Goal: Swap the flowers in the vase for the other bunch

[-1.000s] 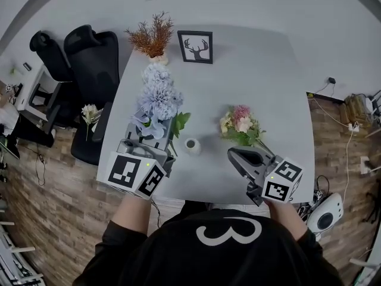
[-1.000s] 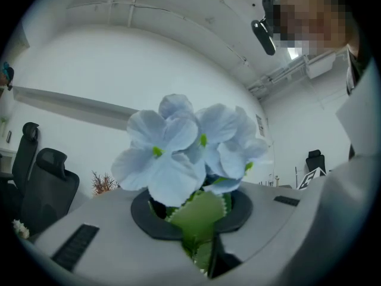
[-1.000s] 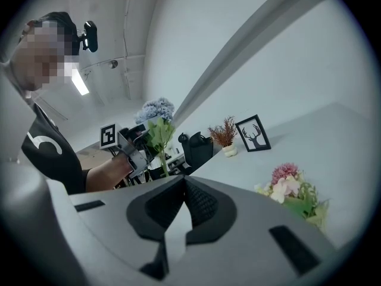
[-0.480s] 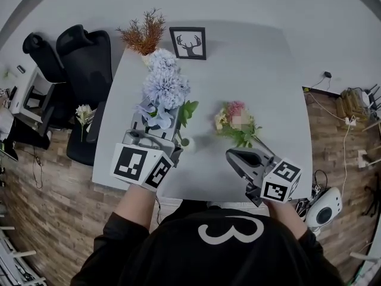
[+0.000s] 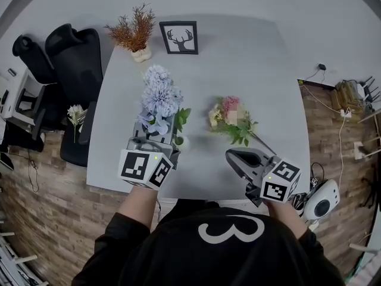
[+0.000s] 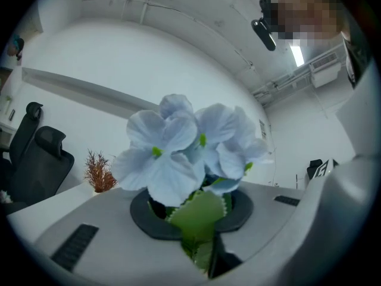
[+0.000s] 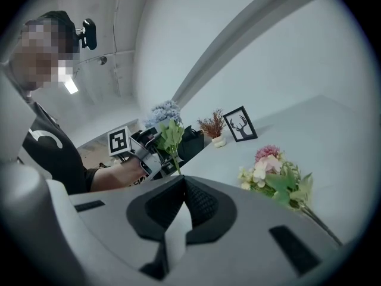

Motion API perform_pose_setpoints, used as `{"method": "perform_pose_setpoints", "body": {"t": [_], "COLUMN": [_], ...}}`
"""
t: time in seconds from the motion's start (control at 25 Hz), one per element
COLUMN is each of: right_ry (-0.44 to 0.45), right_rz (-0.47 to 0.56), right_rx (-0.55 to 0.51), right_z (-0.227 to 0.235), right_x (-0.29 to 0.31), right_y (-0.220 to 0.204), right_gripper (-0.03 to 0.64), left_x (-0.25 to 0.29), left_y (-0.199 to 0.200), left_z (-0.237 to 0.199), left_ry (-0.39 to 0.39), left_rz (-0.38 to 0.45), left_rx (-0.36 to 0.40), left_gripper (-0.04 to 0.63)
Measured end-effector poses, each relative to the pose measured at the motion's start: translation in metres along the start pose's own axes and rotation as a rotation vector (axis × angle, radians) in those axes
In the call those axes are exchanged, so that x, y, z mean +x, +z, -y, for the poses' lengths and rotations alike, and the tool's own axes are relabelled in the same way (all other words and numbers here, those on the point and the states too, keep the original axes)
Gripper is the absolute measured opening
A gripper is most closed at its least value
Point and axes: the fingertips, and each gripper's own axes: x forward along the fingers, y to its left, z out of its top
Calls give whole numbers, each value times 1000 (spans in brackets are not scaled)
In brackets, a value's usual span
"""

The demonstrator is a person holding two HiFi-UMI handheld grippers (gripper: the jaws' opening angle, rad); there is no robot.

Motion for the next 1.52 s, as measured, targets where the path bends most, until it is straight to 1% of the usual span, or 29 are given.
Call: {"method": "perform_pose_setpoints", "body": {"t": [0.32,0.6,0.68,0.84,1.04,1.28,1.44,1.52], "right_ry": [-8,-3,-3,2,13,27,50,65], "right_rz": [-2,7,4,5,7,11,19,20], "right_rx": [21,27,24,20,25,20,21,17], "right_z": [4,7,8,11,10,7,3,-1], "right_x": [1,2,2,2,3,-1,-3,-4], "right_y": [-8,-5,-5,-3,-4,0,0,-1], "right_gripper": [8,8,8,8,8,8,8,8], "left_x": [-10,-13,-14,-12,-10,-8,-12,-17], "left_y": [-38,-55,-56,-57,-61,-69,-70,-69], "left_z": [-7,-2,-1,1,3,7,9,11], "left_ry": [55,70,78,69,34,-20,-25,-21], "left_rz": [-41,-71,-68,-72,-112,-203,-246,-256], "left_rx": [-10,22,30,36,50,14,17,12], "left_gripper": [91,106,107,123,179,285,341,357]}}
